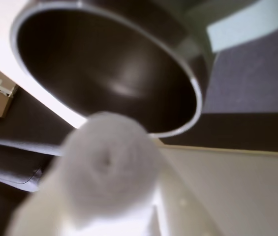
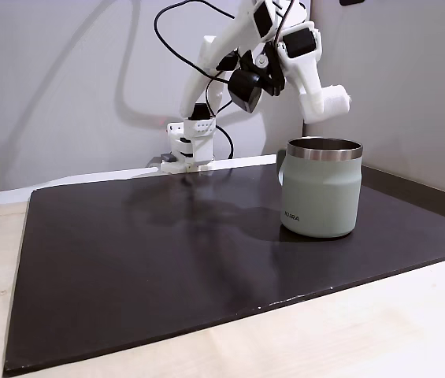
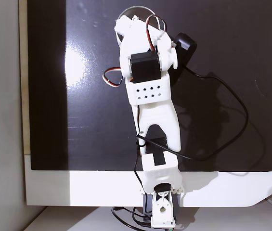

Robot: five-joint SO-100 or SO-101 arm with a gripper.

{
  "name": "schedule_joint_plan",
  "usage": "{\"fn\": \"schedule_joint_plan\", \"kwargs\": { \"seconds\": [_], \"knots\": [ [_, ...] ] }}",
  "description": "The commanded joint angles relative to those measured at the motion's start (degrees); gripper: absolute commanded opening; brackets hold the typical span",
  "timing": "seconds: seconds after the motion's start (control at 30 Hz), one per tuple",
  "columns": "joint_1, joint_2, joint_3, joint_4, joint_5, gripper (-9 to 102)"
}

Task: Grasp a gauze and put it in the cup.

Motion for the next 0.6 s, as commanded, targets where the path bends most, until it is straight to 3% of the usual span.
{"fn": "schedule_joint_plan", "kwargs": {
  "seconds": [0.0, 0.1, 0.57],
  "knots": [
    [-0.62, 0.7, -3.25, 0.44, -0.88, 28],
    [-0.62, 1.14, -3.25, 0.44, -0.62, 33],
    [-0.79, 2.2, -3.16, 0.88, -1.05, 32]
  ]
}}
